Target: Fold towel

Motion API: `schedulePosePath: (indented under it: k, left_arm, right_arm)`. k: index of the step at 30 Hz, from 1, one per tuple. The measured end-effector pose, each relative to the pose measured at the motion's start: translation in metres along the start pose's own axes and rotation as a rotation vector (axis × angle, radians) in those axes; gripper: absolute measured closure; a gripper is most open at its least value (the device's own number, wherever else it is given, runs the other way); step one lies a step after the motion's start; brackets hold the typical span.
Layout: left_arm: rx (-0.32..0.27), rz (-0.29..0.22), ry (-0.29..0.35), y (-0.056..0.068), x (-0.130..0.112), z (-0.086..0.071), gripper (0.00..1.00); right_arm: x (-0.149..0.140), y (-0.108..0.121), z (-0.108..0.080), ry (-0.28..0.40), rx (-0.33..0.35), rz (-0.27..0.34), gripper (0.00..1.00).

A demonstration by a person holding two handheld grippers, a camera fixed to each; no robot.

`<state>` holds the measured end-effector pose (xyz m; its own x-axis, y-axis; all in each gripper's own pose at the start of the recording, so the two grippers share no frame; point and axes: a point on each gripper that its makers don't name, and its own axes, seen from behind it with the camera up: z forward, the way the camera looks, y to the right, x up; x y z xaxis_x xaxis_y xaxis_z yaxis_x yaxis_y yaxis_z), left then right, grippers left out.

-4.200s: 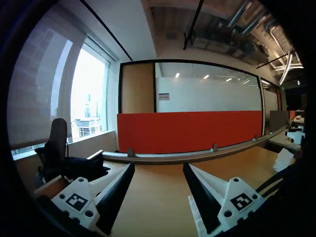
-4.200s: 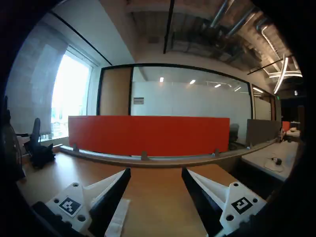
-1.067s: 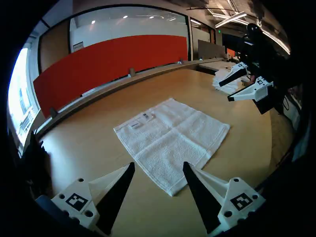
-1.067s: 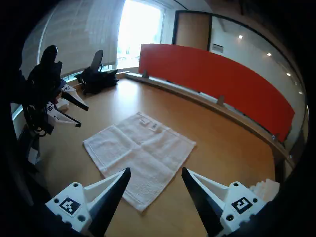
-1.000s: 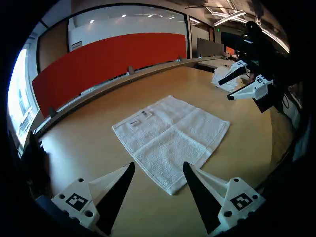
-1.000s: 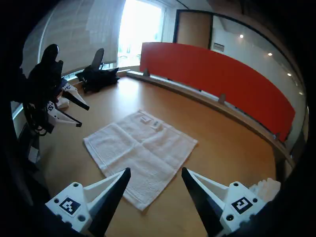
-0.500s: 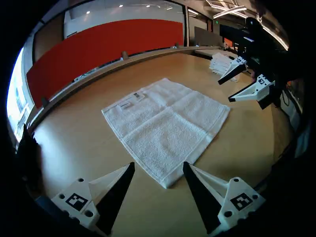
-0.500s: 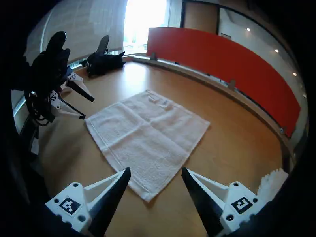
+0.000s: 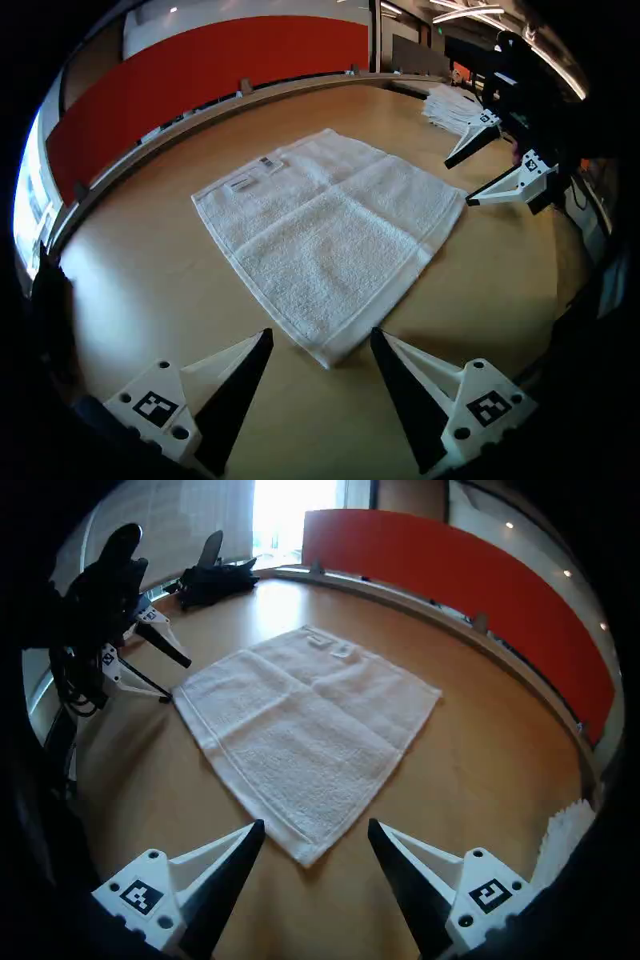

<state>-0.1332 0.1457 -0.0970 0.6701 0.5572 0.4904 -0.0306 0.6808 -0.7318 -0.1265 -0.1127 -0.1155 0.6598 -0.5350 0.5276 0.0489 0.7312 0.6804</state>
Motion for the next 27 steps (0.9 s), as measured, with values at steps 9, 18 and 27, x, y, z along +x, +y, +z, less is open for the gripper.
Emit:
schedulePosePath:
  k: [9, 18, 27]
  left_arm:
    - [-0.007, 0.000, -0.038, 0.000, -0.008, 0.005, 0.10]
    - [-0.021, -0.025, -0.053, 0.000, -0.008, 0.007, 0.10]
    - [-0.022, -0.019, -0.059, 0.000, -0.009, 0.006, 0.11]
  right_arm:
    - [-0.002, -0.001, 0.003, -0.014, 0.007, 0.009, 0.01]
    - [-0.009, -0.001, 0.004, -0.039, 0.022, 0.004, 0.03]
    - [-0.012, -0.005, 0.006, -0.051, 0.046, 0.018, 0.11]
